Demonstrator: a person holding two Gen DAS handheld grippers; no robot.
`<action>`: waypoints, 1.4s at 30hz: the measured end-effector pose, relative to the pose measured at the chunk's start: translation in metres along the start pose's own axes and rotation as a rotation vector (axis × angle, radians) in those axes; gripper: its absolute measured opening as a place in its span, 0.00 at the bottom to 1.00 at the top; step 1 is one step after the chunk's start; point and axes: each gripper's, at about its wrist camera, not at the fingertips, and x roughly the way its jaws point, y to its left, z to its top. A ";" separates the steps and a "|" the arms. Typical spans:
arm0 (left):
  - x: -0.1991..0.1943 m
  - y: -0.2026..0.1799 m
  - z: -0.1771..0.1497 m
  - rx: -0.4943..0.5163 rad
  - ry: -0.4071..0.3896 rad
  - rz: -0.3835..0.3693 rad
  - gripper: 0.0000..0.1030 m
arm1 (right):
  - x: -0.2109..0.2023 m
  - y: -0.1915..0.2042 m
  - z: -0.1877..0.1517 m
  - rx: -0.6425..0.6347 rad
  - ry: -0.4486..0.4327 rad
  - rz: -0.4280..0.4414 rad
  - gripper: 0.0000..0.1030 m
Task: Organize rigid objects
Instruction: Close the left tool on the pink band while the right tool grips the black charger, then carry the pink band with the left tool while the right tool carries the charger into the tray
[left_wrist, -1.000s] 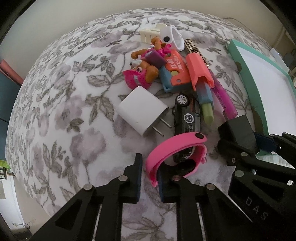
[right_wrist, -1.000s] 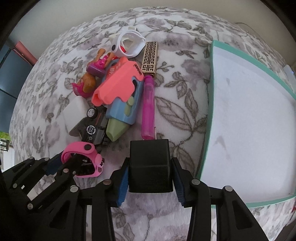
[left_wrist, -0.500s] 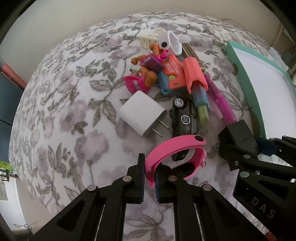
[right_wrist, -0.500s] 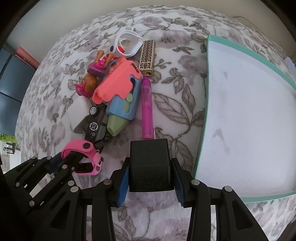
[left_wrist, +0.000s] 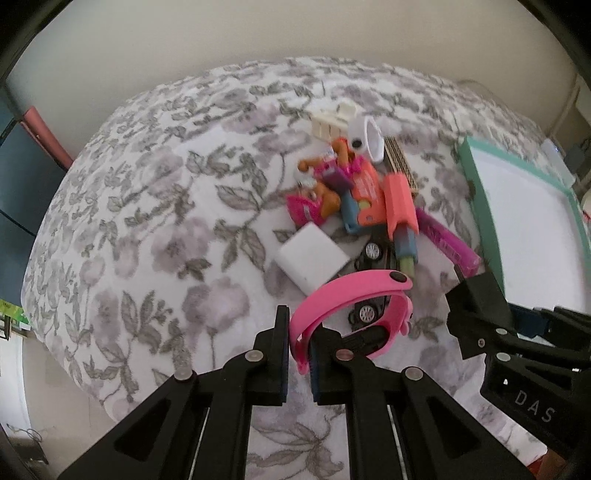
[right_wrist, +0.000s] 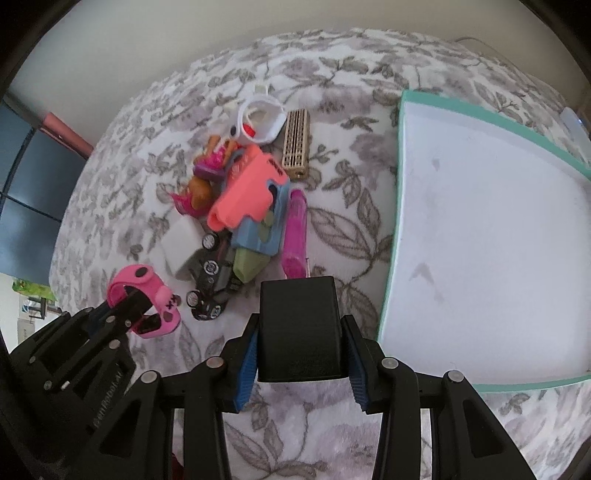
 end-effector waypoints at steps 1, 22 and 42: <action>-0.003 0.000 0.002 -0.005 -0.005 0.001 0.09 | -0.003 -0.002 0.000 0.006 -0.008 0.002 0.43; -0.060 -0.049 0.060 0.042 -0.070 0.005 0.09 | -0.050 -0.064 0.021 0.193 -0.160 0.046 0.43; -0.041 -0.169 0.098 0.169 -0.033 -0.035 0.09 | -0.090 -0.189 0.029 0.433 -0.300 -0.233 0.43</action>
